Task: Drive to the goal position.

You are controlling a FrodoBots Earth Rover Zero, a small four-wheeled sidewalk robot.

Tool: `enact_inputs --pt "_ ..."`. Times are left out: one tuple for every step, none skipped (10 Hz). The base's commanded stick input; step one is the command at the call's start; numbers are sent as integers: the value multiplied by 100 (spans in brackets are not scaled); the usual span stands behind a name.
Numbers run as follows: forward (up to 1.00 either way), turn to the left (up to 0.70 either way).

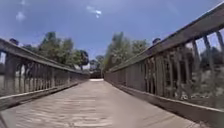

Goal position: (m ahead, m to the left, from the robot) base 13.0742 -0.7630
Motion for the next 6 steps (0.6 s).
enact_inputs --pt "45 0" --pt "45 0" --pt "45 0" --pt "45 0" --pt "45 0" --pt "45 9"
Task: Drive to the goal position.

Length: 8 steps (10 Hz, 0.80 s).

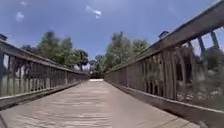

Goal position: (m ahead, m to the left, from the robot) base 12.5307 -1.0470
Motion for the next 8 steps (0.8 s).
enact_inputs --pt "45 27" --pt "45 27" --pt "45 27" --pt "45 27" --pt "45 27" --pt "45 27" --pt "45 27" --pt "45 27"
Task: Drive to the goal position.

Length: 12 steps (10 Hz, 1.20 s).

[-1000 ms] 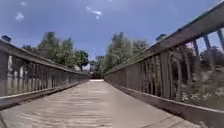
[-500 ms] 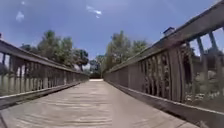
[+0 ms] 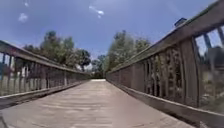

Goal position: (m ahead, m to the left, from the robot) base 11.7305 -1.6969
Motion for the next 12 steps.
enact_inputs --pt "45 27" --pt "45 27" --pt "45 27" --pt "45 27" --pt "45 6" --pt "45 0" --pt "45 0" --pt "45 0" --pt "45 0" --pt "45 0" --pt "45 0" --pt "45 19"
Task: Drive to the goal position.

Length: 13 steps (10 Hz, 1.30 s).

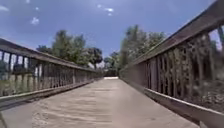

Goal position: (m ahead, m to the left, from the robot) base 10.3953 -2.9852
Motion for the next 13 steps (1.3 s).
enact_inputs --pt "45 27" --pt "45 27" --pt "45 27" --pt "45 27" --pt "45 8" --pt "45 0" --pt "45 0" --pt "45 0" --pt "45 0" --pt "45 0" --pt "45 0" --pt "45 0" --pt "45 0"
